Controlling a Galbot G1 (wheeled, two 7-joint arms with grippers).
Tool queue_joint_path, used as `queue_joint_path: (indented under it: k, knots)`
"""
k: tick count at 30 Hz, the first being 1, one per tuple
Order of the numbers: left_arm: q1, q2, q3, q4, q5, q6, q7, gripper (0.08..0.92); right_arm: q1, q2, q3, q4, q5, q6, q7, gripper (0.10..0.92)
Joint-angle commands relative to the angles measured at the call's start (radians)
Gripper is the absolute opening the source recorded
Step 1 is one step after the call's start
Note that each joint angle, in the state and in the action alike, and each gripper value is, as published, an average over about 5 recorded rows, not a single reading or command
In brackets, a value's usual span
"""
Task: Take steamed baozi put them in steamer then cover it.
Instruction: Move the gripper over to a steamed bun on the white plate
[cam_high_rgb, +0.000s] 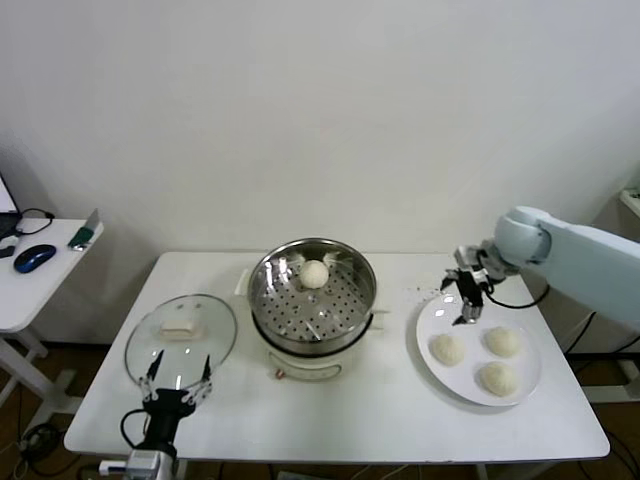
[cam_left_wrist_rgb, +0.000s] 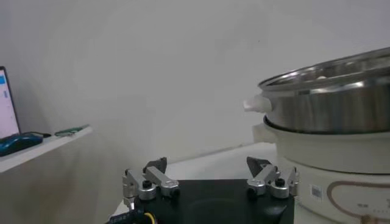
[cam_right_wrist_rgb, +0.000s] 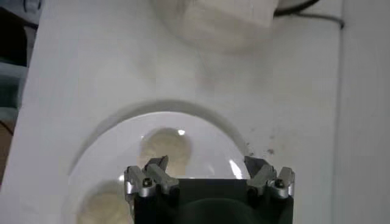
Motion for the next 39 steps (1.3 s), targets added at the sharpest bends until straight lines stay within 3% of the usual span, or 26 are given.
queue_joint_path:
  k: [1, 24, 39]
  knots:
    - [0.006, -0.002, -0.001, 0.004, -0.002, -0.006, -0.006, 0.823, -0.171, 0.009, 0.076, -0.073, -0.036, -0.049, -0.012, 0.823]
    - [0.009, -0.004, -0.006, 0.005, -0.006, -0.011, -0.014, 0.823, -0.203, 0.130, 0.094, -0.170, -0.043, -0.035, 0.015, 0.820]
    - [0.020, -0.006, -0.010, 0.000, -0.007, -0.015, -0.012, 0.823, -0.173, 0.103, 0.086, -0.153, -0.011, -0.039, 0.020, 0.711]
